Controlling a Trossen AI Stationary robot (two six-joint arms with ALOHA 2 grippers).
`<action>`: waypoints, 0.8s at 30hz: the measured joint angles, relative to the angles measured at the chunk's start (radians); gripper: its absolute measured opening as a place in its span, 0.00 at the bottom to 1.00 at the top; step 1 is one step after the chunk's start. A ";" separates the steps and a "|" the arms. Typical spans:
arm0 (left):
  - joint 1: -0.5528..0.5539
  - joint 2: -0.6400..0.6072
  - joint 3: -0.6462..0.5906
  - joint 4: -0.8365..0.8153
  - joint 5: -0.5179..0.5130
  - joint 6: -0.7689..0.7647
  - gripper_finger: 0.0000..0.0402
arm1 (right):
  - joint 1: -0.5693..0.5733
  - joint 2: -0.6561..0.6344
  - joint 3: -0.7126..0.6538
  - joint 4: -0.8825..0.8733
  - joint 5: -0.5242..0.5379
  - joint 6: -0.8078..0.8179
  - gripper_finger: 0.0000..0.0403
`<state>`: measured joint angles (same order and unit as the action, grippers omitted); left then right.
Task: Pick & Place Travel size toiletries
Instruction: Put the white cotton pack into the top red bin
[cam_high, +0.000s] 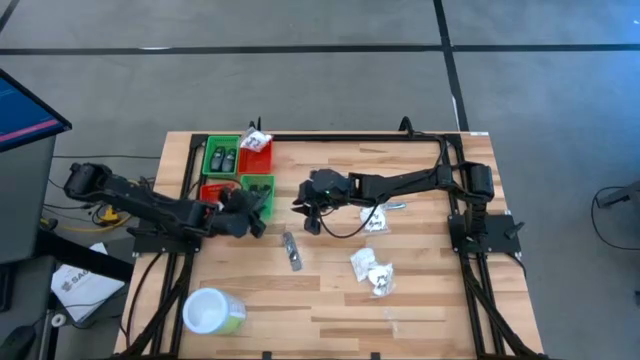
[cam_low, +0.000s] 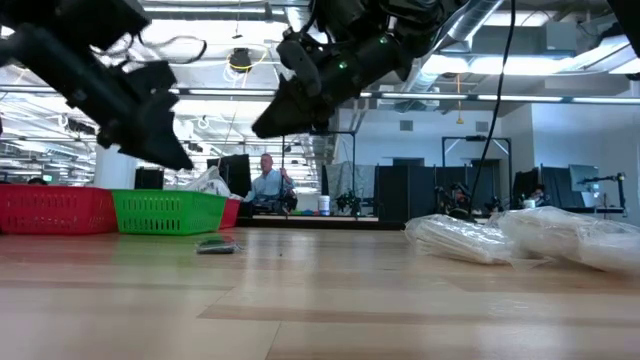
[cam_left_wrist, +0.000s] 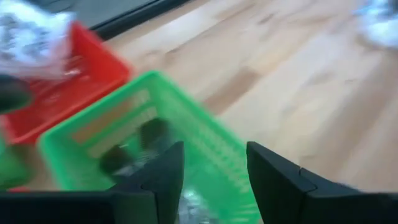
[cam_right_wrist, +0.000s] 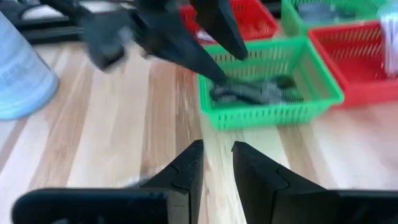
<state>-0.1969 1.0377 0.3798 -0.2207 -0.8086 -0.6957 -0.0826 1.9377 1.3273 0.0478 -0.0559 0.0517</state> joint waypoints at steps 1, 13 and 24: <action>-0.013 -0.006 0.000 0.025 0.009 0.017 0.41 | 0.000 0.000 0.000 -0.017 0.000 0.004 0.20; -0.054 0.074 0.002 0.208 0.040 0.138 0.39 | 0.003 -0.040 -0.050 -0.215 0.000 0.088 0.20; -0.054 0.120 0.000 0.251 0.040 0.139 0.38 | 0.027 -0.237 -0.307 -0.179 0.013 0.194 0.20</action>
<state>-0.2512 1.1575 0.3801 0.0304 -0.7685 -0.5571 -0.0551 1.7002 1.0204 -0.1313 -0.0433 0.2460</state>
